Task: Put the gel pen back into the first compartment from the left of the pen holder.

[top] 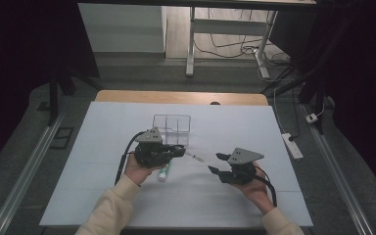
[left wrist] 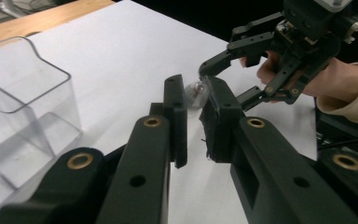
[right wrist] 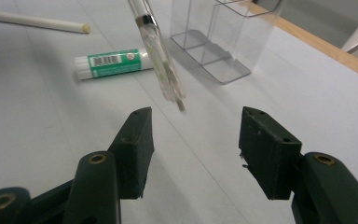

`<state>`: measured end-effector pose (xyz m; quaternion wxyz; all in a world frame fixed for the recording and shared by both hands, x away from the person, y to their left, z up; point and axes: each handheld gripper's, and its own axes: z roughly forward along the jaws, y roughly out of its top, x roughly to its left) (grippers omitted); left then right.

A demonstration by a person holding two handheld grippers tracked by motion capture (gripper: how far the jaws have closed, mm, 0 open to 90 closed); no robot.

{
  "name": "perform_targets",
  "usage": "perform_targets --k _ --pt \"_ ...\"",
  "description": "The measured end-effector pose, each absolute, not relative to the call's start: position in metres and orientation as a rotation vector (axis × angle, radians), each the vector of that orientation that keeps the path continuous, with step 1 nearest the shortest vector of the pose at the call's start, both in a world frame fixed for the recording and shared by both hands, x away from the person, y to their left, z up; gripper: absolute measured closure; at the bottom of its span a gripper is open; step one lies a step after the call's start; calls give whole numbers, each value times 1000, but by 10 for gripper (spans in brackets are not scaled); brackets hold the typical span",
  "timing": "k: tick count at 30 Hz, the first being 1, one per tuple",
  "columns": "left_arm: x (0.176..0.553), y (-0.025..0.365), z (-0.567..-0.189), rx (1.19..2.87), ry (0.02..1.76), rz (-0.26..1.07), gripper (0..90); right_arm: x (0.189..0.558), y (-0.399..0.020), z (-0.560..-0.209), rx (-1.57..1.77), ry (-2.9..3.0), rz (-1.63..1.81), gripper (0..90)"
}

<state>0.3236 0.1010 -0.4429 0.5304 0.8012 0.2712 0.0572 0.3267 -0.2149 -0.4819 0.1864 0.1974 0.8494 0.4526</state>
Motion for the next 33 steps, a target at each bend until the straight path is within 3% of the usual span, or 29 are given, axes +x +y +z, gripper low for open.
perform_targets --k 20,33 --pt "323 118 -434 1896 690 196 801 325 -235 -486 628 2376 1277 432" --pt "322 137 -427 1864 730 250 801 323 -245 -491 689 2379 1255 373"
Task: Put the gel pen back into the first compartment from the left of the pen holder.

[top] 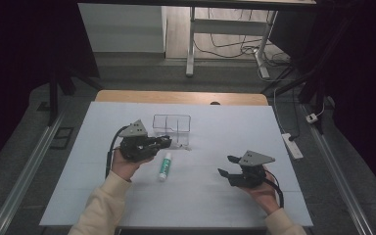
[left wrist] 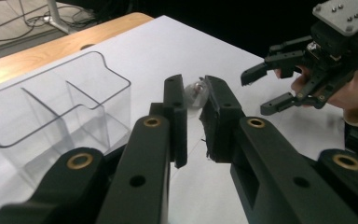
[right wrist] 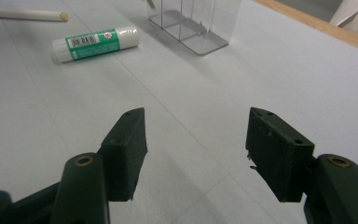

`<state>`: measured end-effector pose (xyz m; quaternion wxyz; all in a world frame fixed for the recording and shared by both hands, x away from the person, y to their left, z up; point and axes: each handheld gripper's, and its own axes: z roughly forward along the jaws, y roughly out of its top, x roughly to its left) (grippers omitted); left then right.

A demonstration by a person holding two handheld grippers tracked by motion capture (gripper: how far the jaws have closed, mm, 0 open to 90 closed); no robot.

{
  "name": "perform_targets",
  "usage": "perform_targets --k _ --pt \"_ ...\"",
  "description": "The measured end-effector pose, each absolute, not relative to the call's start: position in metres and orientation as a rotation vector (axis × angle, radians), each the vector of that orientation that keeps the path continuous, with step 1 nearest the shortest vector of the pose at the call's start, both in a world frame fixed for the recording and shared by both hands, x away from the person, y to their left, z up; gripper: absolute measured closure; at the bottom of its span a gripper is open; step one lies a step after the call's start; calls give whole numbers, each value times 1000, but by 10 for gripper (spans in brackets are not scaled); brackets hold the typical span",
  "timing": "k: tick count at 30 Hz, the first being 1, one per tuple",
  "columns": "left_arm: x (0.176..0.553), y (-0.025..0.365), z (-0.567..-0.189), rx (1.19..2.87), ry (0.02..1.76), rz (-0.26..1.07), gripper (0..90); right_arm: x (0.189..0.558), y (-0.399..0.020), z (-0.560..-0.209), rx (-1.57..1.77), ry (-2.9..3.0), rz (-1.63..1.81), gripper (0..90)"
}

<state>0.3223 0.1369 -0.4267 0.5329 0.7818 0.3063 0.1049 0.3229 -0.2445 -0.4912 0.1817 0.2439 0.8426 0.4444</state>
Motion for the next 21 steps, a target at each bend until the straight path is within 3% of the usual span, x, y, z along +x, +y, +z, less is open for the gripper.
perform_targets --k 21 --pt "324 173 -420 1852 831 339 800 318 -260 -496 730 2360 1238 371"
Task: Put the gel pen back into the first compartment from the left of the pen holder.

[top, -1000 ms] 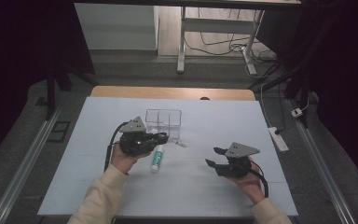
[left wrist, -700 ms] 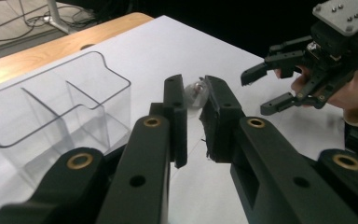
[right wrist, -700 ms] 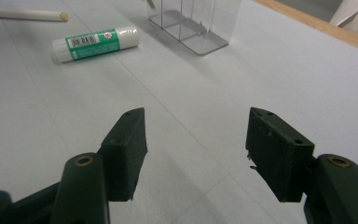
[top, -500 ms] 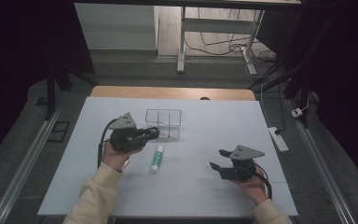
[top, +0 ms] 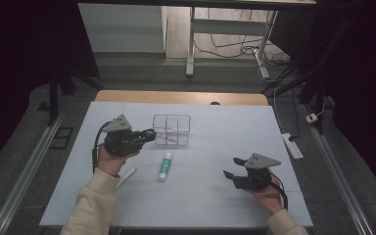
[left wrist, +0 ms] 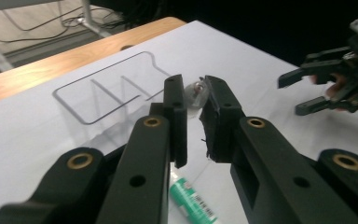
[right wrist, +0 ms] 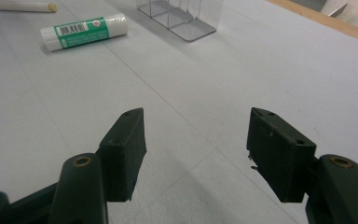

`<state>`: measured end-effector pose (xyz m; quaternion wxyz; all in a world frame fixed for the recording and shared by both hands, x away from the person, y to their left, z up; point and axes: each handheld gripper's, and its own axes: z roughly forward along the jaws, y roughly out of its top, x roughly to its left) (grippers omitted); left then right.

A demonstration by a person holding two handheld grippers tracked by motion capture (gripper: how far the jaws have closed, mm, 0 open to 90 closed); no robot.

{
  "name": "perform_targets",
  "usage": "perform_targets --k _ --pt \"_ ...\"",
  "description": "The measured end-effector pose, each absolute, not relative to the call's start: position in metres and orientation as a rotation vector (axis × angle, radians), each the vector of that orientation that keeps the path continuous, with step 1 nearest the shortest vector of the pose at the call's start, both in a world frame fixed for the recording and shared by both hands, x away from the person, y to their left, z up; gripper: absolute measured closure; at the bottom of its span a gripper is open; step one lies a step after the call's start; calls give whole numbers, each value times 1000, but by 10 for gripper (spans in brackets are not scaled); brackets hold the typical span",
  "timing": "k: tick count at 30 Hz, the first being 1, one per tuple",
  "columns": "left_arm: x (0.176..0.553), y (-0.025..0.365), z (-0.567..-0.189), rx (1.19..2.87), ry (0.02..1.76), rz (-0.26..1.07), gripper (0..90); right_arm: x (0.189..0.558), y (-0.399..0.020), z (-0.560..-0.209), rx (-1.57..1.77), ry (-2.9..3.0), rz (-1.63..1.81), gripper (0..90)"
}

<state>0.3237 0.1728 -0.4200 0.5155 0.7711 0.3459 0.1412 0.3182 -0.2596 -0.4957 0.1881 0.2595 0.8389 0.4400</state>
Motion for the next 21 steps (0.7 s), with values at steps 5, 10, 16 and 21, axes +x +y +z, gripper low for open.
perform_targets --k 5,10,16,21 --pt "325 179 -420 1840 844 341 800 319 -260 -497 735 2364 1231 371" --pt "325 183 -419 1828 856 346 801 319 -262 -496 750 2359 1231 370" --pt "325 190 -416 1808 869 358 801 319 -263 -496 750 2360 1237 372" --pt "326 195 -416 1804 886 355 801 320 -262 -496 748 2358 1234 372"
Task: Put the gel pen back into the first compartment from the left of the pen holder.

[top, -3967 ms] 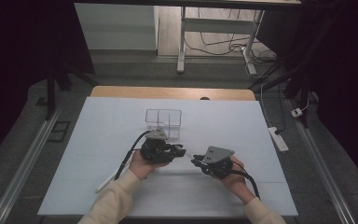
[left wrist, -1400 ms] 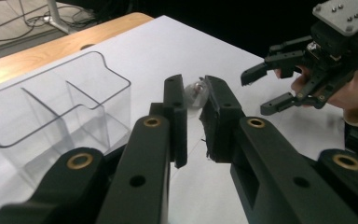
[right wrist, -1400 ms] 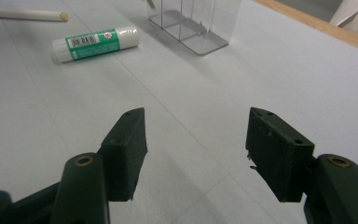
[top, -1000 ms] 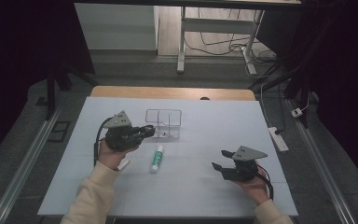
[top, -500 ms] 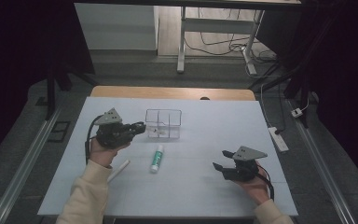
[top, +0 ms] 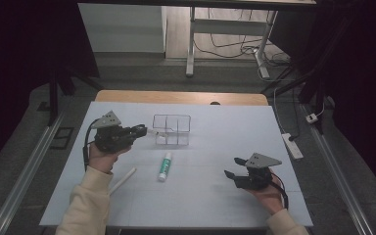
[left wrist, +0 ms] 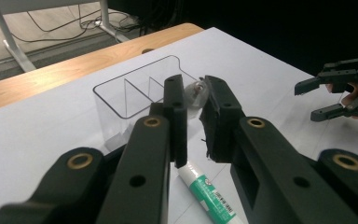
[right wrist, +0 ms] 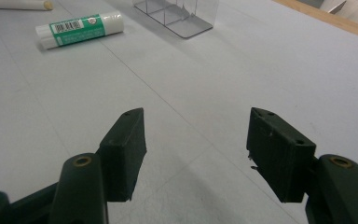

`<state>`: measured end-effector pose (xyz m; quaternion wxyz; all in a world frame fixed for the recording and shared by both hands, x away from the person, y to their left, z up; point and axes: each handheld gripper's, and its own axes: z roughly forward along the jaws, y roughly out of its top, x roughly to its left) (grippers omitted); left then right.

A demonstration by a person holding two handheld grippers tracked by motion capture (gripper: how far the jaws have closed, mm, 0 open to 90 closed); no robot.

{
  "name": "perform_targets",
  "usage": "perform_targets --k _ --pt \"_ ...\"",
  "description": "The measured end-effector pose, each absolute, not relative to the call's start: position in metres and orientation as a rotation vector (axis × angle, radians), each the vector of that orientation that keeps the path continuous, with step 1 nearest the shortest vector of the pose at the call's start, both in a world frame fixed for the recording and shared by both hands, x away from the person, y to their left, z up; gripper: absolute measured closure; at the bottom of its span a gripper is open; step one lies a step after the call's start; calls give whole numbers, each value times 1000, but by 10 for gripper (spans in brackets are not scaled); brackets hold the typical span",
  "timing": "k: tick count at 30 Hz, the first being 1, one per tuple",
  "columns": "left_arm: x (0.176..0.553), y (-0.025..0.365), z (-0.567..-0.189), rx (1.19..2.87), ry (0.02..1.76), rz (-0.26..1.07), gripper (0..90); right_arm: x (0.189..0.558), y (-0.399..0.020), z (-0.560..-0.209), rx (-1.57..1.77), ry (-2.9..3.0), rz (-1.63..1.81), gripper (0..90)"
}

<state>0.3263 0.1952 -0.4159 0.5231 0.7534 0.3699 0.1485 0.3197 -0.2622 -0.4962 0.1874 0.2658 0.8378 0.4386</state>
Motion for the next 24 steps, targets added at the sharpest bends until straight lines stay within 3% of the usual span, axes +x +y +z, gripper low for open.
perform_targets --k 24 --pt "366 204 -372 1853 944 402 800 320 -263 -496 749 2361 1244 373"
